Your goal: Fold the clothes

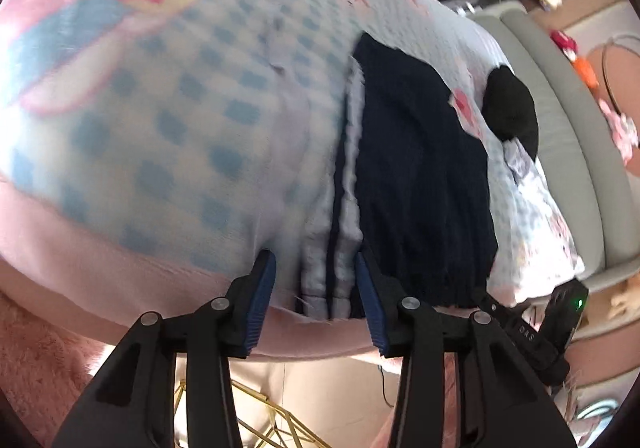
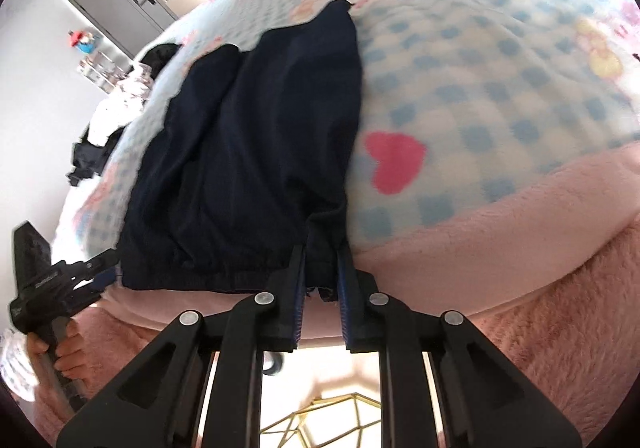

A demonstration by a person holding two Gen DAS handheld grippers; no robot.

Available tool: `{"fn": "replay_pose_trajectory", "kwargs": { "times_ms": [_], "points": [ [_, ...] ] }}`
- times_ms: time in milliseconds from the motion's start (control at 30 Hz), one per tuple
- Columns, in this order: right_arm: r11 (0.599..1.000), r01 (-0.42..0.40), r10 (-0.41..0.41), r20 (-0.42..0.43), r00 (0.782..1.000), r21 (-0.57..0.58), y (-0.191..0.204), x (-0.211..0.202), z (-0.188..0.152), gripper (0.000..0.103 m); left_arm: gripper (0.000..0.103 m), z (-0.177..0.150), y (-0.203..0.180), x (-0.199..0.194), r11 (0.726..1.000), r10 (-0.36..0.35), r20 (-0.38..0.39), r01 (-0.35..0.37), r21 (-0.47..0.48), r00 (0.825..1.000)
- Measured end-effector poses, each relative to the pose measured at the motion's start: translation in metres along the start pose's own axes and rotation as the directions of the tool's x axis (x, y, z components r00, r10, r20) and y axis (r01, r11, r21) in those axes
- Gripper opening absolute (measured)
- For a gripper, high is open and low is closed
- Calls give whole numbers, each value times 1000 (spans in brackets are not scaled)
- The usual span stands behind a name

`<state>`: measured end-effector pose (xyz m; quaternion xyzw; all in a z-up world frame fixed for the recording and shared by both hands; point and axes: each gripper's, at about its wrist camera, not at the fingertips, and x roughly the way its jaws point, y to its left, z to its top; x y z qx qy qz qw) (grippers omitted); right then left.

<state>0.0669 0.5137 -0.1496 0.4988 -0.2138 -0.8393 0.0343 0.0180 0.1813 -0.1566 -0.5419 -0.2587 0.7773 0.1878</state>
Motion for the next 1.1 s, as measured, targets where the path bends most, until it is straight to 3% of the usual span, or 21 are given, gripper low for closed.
{"fn": "replay_pose_trajectory", "kwargs": {
  "times_ms": [67,167,267,367,500,700,767,867,1033,1100],
  "points": [
    [1000,-21,21,2,1000,0,0,-5,0,15,44,-2,-7,5,998,38,-15,-37,42,999],
    [997,-74,74,-7,997,16,-1,-5,0,22,44,0,0,16,999,35,-31,-34,12,999],
    [994,-98,98,-5,995,56,-8,-4,1,22,21,-1,-1,9,996,85,6,-85,18,996],
    [988,-116,116,9,993,100,-19,-11,3,30,19,-2,-4,0,989,140,46,-141,33,989],
    [989,-124,124,4,992,77,-20,-16,5,31,22,-2,3,-1,995,95,19,-96,8,995],
    [990,-119,124,-50,991,80,-18,6,1,34,40,-5,2,11,999,33,-15,-33,2,999],
    [990,-118,122,-53,991,75,-16,7,1,35,38,-6,-6,16,999,38,-13,-38,12,999],
    [987,-147,151,-54,987,59,-12,6,1,34,22,-9,-7,12,999,38,1,-38,25,999],
    [994,-104,106,-66,992,30,-12,6,-2,35,22,-11,-6,-1,999,22,35,-23,24,999],
    [995,-89,93,-89,992,54,-18,13,-4,44,26,-10,-3,0,1000,3,30,-3,8,1000]
  ]
}}
